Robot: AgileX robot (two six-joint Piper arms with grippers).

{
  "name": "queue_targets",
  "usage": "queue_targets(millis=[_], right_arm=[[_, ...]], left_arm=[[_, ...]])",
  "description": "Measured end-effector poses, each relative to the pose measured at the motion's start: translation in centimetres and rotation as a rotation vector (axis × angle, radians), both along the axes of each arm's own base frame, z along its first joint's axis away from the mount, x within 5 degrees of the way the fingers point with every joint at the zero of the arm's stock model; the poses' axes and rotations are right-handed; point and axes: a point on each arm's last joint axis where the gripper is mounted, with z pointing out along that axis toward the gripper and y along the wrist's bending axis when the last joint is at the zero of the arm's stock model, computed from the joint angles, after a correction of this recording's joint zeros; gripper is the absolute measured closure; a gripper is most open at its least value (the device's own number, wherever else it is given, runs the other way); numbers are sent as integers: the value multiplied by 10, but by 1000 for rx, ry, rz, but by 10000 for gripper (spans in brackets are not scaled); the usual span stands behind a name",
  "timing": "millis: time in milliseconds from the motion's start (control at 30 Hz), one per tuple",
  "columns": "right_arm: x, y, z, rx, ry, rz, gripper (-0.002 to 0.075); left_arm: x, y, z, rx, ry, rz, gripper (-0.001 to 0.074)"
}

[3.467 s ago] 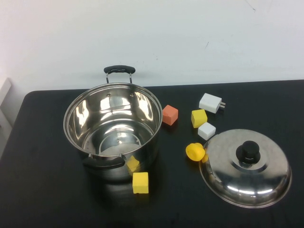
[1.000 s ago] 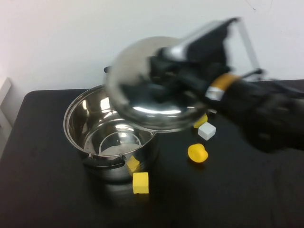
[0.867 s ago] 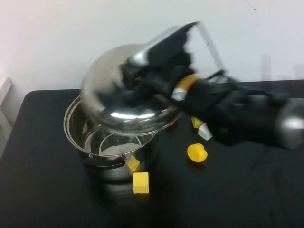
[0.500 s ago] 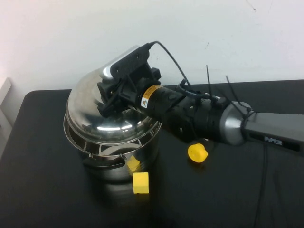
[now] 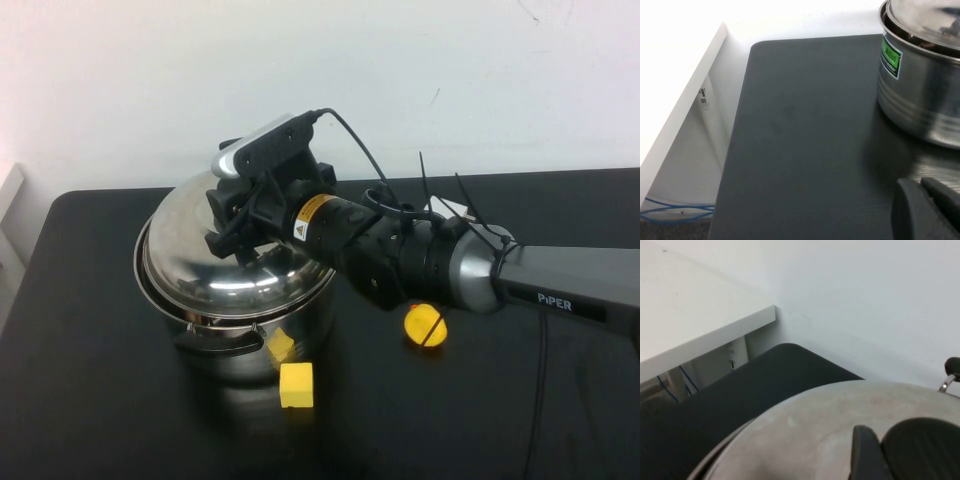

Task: Cover the pot
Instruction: Place the pot lid on the pot

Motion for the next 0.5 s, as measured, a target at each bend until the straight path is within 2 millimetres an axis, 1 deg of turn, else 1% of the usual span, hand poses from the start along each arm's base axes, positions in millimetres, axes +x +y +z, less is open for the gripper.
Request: queue_targets(millis=[233,500], right_arm=[[0,0,1,15,21,-7,379],[-6,8,1,22,30,12,379]], left_arm=[[0,0,0,0,0,0,737],[0,0,0,0,0,0,736]])
